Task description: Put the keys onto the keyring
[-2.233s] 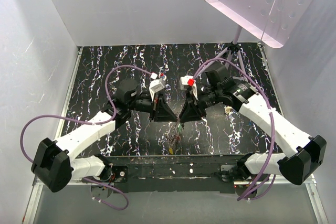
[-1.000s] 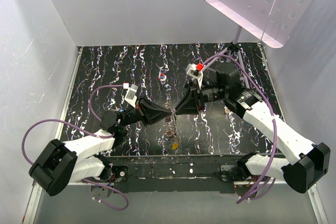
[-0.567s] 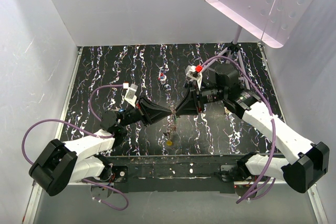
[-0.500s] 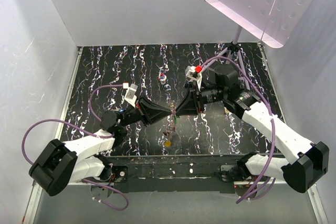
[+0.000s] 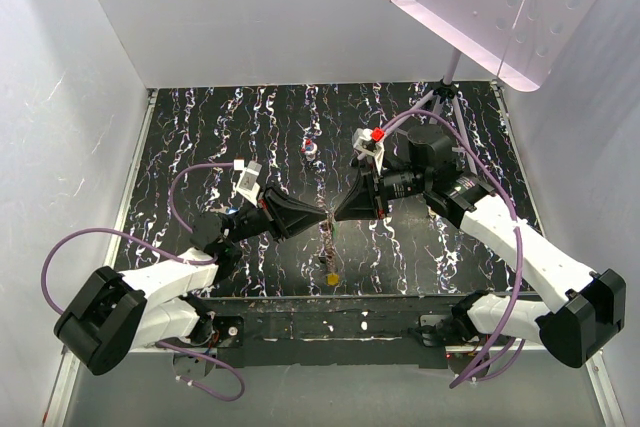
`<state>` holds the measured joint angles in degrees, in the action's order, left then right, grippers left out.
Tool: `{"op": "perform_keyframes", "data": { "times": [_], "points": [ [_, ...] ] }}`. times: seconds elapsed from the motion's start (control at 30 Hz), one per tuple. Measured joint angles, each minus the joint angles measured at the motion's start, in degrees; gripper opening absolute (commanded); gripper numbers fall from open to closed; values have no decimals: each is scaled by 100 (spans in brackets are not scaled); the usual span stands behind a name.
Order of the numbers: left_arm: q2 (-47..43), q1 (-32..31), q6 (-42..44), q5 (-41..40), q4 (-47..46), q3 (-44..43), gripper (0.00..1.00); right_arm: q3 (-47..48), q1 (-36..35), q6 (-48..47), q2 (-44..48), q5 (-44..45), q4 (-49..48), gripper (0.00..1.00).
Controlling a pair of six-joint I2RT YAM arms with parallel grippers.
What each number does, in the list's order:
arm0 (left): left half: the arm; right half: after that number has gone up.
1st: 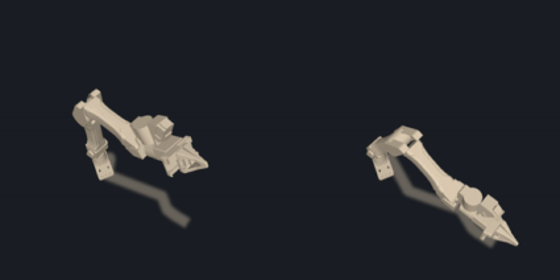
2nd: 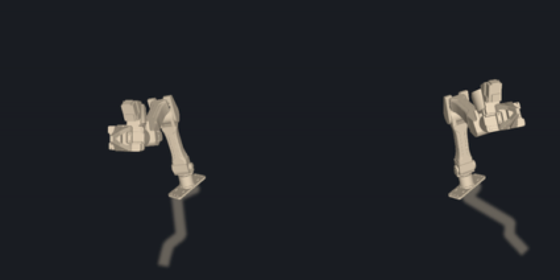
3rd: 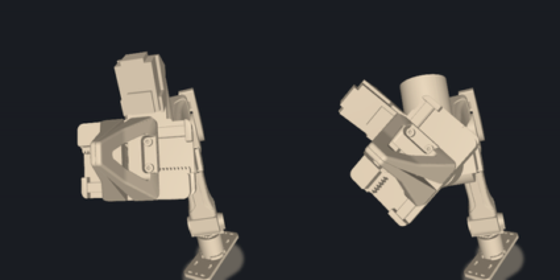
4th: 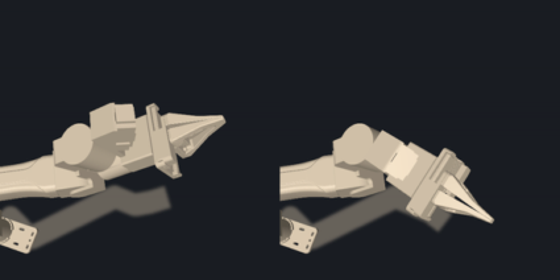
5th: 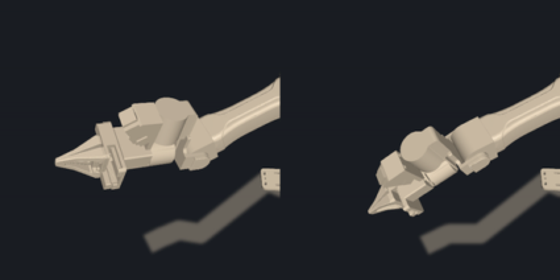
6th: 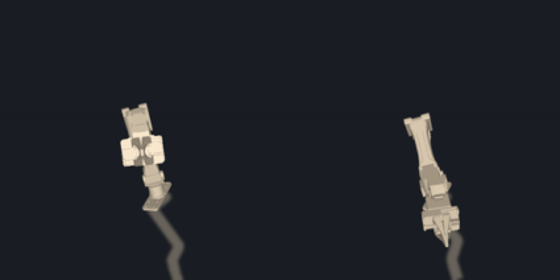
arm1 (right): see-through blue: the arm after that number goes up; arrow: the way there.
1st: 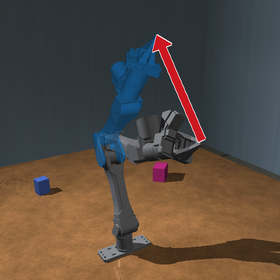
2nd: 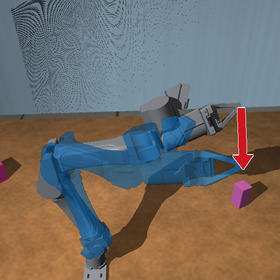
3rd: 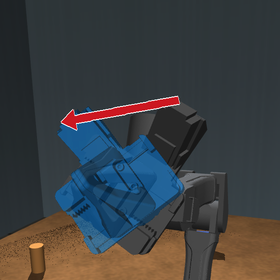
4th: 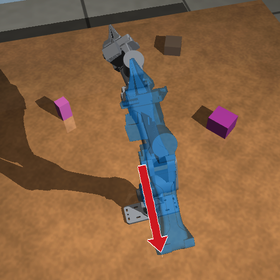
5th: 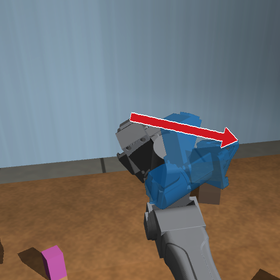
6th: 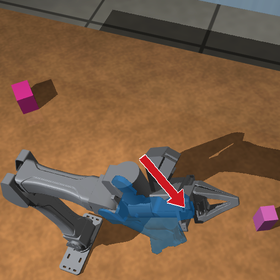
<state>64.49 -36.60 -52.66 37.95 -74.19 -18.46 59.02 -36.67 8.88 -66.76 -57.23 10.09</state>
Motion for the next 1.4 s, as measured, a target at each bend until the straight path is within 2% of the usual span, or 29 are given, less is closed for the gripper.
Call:
{"op": "perform_keyframes", "data": {
  "times": [0.1,0.47,0.73,1.17,1.4],
  "points": [
    [0,0,-2,-4,-2,2,0,0,2,48,11,-44,-13,28],
    [-129,0,0,-4,-4,7,0,0,28,155,17,-210,-181,35],
    [-129,0,-9,-2,-2,7,0,0,28,302,-7,-205,-437,28],
    [-129,0,-52,-2,-7,7,0,0,17,350,-13,-205,-470,2],
    [-129,0,-96,0,-33,7,0,-2,9,365,-13,-201,-470,1]
  ]
}}
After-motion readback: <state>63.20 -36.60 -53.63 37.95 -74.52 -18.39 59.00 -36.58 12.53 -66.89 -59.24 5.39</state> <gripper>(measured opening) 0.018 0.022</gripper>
